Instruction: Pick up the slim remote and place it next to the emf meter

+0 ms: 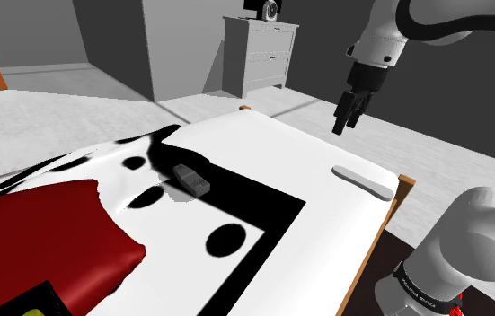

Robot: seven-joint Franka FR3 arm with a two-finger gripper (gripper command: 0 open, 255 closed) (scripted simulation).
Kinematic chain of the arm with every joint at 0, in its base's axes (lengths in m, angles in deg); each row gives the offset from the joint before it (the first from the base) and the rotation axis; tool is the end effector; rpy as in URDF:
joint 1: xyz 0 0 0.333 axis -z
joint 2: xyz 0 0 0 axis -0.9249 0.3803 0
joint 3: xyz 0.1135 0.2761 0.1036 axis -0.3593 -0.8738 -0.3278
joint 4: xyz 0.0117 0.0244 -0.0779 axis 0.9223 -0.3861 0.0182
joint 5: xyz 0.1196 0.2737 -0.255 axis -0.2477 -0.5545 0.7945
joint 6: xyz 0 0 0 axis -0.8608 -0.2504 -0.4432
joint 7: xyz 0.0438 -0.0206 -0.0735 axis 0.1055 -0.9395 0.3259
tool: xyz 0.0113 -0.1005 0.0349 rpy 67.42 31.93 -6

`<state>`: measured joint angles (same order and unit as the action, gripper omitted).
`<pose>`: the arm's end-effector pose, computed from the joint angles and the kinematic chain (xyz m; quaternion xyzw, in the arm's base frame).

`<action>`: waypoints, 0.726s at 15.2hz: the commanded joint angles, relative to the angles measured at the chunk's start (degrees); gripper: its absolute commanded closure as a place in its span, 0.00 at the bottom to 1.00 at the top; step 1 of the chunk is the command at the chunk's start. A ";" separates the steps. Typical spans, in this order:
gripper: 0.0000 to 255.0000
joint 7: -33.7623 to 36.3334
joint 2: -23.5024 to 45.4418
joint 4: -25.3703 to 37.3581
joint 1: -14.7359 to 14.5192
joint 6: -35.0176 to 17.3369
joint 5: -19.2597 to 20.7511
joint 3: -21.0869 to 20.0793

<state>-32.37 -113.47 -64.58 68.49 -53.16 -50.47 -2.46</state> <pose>0.3243 0.0141 0.5727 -0.9986 -0.0360 -0.0058 0.0381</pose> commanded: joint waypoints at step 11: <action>0.00 -9.29 -3.02 -14.68 5.13 -11.02 8.05 7.75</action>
<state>-40.68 -116.51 -77.92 73.00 -62.79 -43.37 4.43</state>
